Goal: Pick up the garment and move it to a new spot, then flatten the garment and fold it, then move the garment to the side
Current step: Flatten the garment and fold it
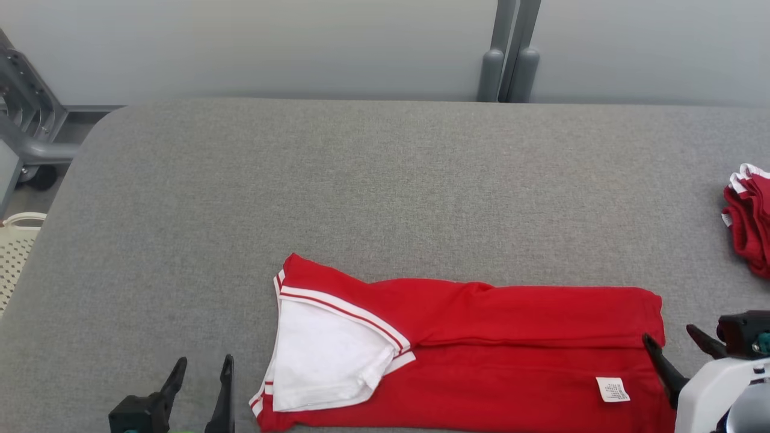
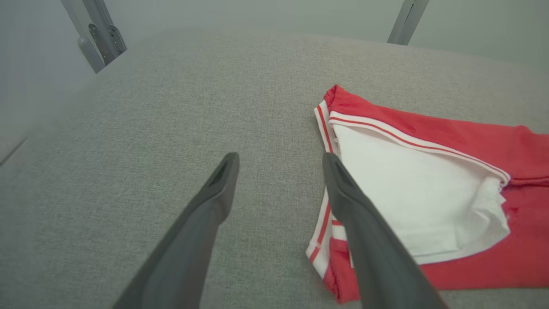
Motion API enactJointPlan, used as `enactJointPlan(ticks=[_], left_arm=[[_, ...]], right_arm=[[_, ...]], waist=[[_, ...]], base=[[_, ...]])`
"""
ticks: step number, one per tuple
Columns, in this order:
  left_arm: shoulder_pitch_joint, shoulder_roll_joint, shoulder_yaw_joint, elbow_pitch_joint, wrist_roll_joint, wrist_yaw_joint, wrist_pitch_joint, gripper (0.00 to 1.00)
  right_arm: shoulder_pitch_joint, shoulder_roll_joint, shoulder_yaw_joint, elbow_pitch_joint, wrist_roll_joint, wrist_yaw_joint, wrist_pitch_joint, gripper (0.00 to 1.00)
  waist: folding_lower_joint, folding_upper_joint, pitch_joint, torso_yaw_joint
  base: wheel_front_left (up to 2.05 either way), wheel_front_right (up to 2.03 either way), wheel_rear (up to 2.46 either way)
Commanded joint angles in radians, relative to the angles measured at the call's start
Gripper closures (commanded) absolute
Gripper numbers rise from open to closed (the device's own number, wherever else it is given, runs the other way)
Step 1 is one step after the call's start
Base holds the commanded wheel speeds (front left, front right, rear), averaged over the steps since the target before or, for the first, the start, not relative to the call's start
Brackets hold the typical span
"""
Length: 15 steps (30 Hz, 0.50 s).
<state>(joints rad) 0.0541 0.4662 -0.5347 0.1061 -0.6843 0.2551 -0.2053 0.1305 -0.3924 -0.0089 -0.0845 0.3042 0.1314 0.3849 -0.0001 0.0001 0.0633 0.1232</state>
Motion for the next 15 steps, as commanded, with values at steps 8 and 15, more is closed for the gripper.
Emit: enactJointPlan(ticks=[8, 15], left_arm=[[0.007, -0.035, 0.074, -0.069, 0.102, -0.007, -0.061, 0.0], [-0.004, -0.069, 0.136, -0.096, 0.153, -0.038, -0.061, 0.0]], right_arm=[[0.069, 0.247, -0.109, -0.009, 0.018, -0.001, -0.108, 0.0], [0.032, 0.315, -0.115, 0.032, 0.036, -0.001, -0.219, 0.0]], waist=[[0.0001, -0.0001, -0.079, -0.007], [0.0001, -0.0001, -0.099, -0.018]], base=[[0.0, 0.0, 0.0], [0.0, 0.0, 0.0]])
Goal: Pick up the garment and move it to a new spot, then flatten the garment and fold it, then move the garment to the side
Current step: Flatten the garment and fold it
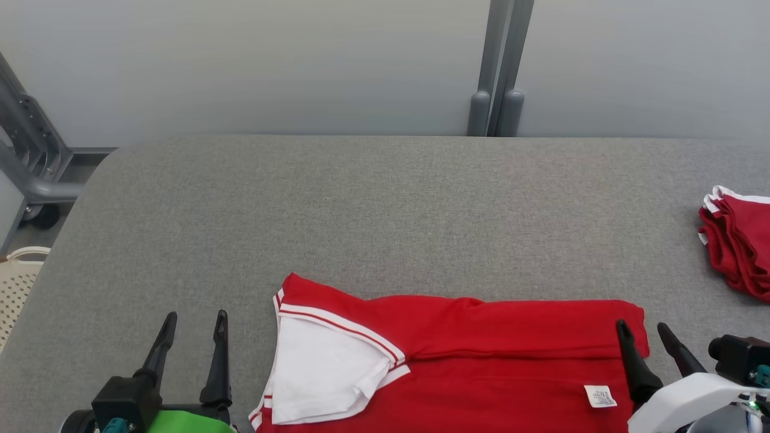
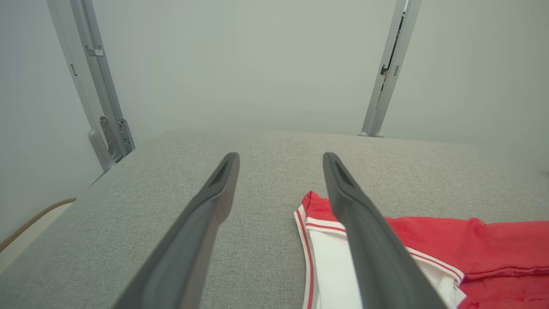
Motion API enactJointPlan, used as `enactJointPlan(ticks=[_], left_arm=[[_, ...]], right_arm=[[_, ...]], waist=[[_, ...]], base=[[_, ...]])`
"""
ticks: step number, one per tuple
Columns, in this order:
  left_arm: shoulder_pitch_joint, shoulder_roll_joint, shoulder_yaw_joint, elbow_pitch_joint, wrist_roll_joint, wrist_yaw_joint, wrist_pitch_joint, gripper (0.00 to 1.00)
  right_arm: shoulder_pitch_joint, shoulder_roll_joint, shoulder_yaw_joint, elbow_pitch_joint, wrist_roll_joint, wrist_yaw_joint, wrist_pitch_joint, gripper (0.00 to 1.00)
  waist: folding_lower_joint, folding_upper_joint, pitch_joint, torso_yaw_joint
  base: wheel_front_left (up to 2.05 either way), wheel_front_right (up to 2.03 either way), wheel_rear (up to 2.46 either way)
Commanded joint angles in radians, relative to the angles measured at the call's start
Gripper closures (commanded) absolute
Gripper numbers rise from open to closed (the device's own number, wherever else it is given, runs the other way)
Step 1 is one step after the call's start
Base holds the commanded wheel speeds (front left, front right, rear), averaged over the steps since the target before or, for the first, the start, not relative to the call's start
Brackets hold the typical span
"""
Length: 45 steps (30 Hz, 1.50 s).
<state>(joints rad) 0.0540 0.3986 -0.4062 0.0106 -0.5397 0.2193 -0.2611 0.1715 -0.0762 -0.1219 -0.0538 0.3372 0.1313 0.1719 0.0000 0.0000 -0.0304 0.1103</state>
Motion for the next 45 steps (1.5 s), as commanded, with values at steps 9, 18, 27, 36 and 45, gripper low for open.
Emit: enactJointPlan(ticks=[9, 18, 27, 36, 45], left_arm=[[-0.028, -0.077, 0.137, -0.009, 0.032, -0.077, -0.005, 0.0], [-0.004, -0.141, 0.226, 0.081, 0.121, -0.217, -0.004, 0.0], [-0.004, -0.185, 0.268, 0.158, 0.17, -0.272, -0.004, 0.0], [-0.012, -0.212, 0.296, 0.186, 0.211, -0.301, -0.004, 0.0], [-0.024, -0.233, 0.304, 0.199, 0.219, -0.319, -0.004, 0.0]], right_arm=[[-0.08, 0.022, 0.069, 0.103, 0.019, -0.001, -0.214, 0.0], [-0.137, 0.023, 0.159, 0.226, 0.018, -0.001, -0.285, 0.0], [-0.151, 0.021, 0.17, 0.274, -0.017, -0.001, -0.304, 0.0], [-0.168, 0.023, 0.175, 0.275, -0.02, -0.001, -0.309, 0.0], [-0.175, 0.021, 0.142, 0.28, -0.058, -0.001, -0.268, 0.0]], waist=[[0.0, 0.0, -0.038, -0.023], [0.0, 0.0, -0.052, -0.037], [0.0, 0.0, -0.044, -0.046], [0.0, 0.0, -0.031, -0.052], [0.0, 0.0, -0.02, -0.051]], base=[[0.0, 0.0, 0.0], [0.0, 0.0, 0.0], [0.0, 0.0, 0.0], [0.0, 0.0, 0.0], [0.0, 0.0, 0.0]])
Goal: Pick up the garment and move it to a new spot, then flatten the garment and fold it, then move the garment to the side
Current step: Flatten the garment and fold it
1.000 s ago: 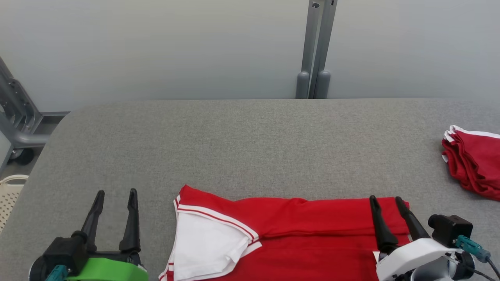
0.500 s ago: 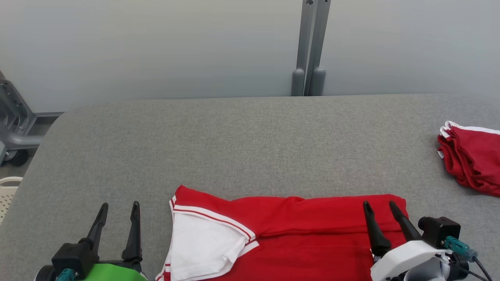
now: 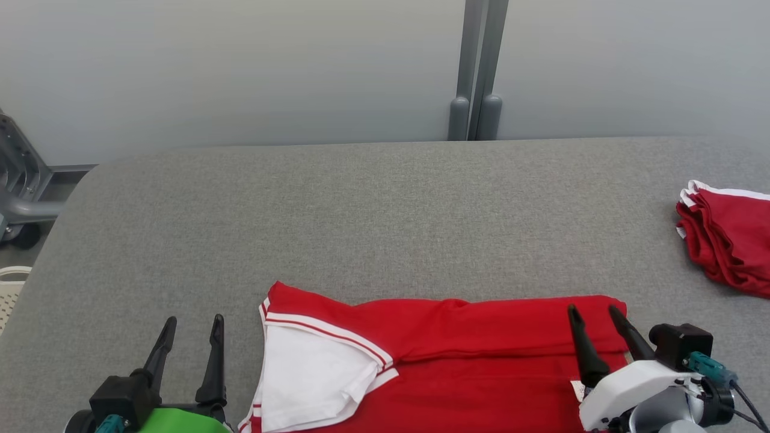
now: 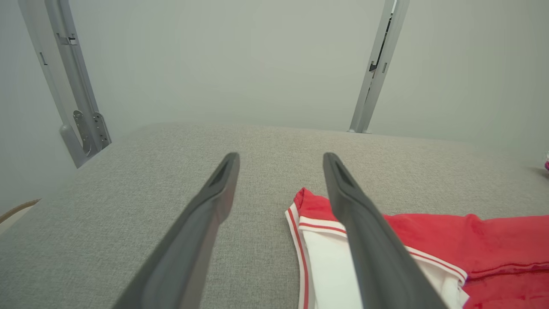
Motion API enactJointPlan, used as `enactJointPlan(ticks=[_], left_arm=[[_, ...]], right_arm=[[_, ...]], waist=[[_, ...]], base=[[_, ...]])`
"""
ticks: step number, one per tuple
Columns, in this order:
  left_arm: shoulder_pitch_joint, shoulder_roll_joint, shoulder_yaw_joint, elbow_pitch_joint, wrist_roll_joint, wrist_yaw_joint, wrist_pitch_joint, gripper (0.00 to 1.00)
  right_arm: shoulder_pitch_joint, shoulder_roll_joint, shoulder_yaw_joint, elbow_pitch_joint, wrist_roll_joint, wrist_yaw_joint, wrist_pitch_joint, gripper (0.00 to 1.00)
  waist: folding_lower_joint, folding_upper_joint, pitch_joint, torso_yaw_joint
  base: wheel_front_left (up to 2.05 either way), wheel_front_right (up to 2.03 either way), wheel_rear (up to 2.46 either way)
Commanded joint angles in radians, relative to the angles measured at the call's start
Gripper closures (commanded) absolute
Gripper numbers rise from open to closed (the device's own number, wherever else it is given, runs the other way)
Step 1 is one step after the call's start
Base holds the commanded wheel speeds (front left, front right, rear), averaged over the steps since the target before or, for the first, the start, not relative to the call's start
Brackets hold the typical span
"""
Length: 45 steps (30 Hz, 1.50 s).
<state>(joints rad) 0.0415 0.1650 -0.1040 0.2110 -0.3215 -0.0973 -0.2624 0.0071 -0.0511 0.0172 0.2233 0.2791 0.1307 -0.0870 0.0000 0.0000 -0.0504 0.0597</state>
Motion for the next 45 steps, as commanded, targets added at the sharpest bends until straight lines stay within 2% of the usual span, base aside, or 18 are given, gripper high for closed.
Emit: enactJointPlan(ticks=[1, 9, 12, 16, 28, 44, 45], left_arm=[[-0.007, -0.005, 0.005, -0.002, 0.004, -0.004, -0.003, 0.0], [0.013, -0.033, 0.012, -0.001, 0.029, -0.012, -0.003, 0.0], [-0.005, -0.038, 0.012, 0.004, 0.032, -0.017, -0.003, 0.0], [-0.027, -0.041, 0.011, 0.006, 0.037, -0.024, -0.003, 0.0], [-0.074, -0.041, -0.006, 0.023, 0.041, -0.032, -0.003, 0.0], [-0.067, -0.031, -0.017, 0.033, 0.022, -0.034, -0.003, 0.0], [-0.067, -0.029, -0.019, 0.033, 0.02, -0.034, -0.003, 0.0]], right_arm=[[-0.012, -0.002, -0.008, 0.003, -0.015, 0.0, 0.015, 0.0], [0.005, 0.0, -0.199, -0.059, -0.171, 0.0, 0.28, 0.0], [0.003, 0.0, -0.251, -0.072, -0.196, 0.0, 0.361, 0.0], [-0.018, 0.0, -0.288, -0.061, -0.182, 0.0, 0.417, 0.0], [-0.085, 0.0, -0.303, 0.068, -0.181, 0.0, 0.365, 0.0], [-0.107, 0.005, -0.218, 0.241, -0.143, 0.001, 0.329, 0.0], [-0.108, 0.006, -0.215, 0.247, -0.141, 0.001, 0.327, 0.26]], waist=[[0.0, 0.0, 0.002, 0.0], [0.0, 0.0, 0.03, 0.006], [0.0, 0.0, 0.048, 0.01], [0.0, 0.0, 0.08, 0.018], [0.0, 0.0, 0.142, 0.039], [0.0, 0.0, 0.147, 0.053], [0.0, 0.0, 0.147, 0.053]], base=[[0.0, 0.0, 0.0], [0.0, 0.0, 0.0], [0.0, 0.0, 0.0], [0.0, 0.0, 0.0], [0.0, 0.0, 0.0], [0.0, 0.0, 0.0], [0.0, 0.0, 0.0]])
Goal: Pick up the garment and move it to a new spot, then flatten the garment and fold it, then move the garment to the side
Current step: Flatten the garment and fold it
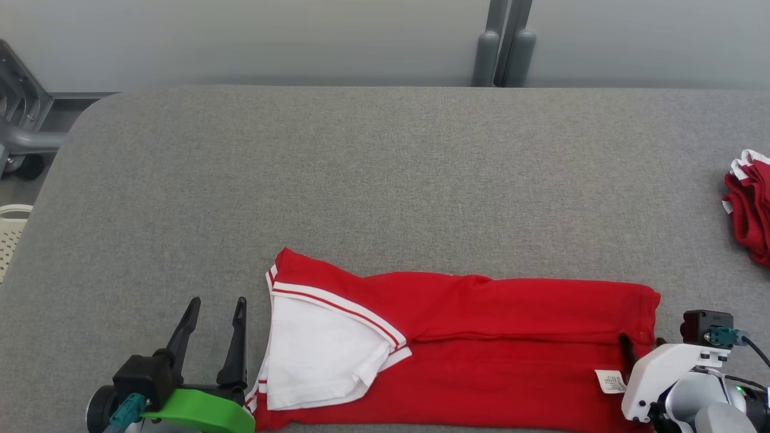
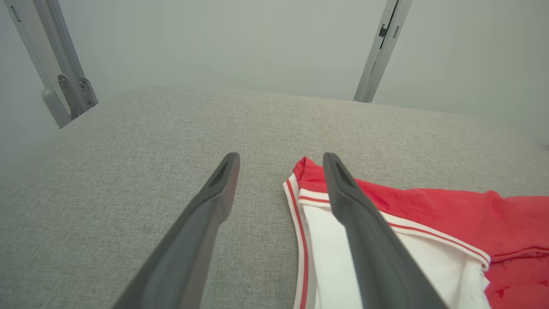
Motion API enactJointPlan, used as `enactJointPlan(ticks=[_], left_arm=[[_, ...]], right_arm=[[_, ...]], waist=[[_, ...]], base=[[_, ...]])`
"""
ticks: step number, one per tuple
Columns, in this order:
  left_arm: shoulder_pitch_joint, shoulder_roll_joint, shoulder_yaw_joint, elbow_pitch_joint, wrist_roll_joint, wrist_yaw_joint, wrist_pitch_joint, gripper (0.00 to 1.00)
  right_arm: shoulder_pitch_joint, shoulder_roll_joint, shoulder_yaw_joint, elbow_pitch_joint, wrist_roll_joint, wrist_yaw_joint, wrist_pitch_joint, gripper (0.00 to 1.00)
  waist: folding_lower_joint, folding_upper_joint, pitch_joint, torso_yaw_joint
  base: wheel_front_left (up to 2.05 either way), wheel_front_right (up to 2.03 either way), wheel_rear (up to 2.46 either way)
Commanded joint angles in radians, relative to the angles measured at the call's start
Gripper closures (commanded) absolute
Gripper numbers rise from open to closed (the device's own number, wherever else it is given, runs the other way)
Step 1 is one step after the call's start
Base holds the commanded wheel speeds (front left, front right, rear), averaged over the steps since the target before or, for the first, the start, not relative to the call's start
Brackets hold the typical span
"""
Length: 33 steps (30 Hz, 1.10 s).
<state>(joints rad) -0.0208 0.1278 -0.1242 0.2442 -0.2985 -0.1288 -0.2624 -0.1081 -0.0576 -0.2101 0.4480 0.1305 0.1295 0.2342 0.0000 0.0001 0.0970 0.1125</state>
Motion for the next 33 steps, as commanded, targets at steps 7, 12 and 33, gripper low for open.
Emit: enactJointPlan(ticks=[7, 12, 33], left_arm=[[-0.014, 0.014, -0.028, 0.011, -0.021, -0.002, -0.003, 0.0], [-0.012, 0.015, -0.023, 0.014, -0.028, -0.002, -0.003, 0.0], [0.003, 0.009, -0.024, 0.004, -0.03, -0.002, -0.003, 0.0]], right_arm=[[0.009, 0.013, 0.058, 0.074, 0.026, 0.002, 0.05, 1.0], [0.004, 0.013, 0.055, 0.061, 0.024, 0.002, 0.028, 1.0], [0.04, -0.012, -0.301, -0.342, -0.15, 0.0, 0.2, 1.0]], waist=[[0.0, -0.0001, -0.004, 0.008], [0.0, -0.0001, -0.007, 0.005], [0.0, -0.0001, -0.024, -0.019]], base=[[0.0, 0.0, 0.0], [0.0, 0.0, 0.0], [0.0, 0.0, 0.0]])
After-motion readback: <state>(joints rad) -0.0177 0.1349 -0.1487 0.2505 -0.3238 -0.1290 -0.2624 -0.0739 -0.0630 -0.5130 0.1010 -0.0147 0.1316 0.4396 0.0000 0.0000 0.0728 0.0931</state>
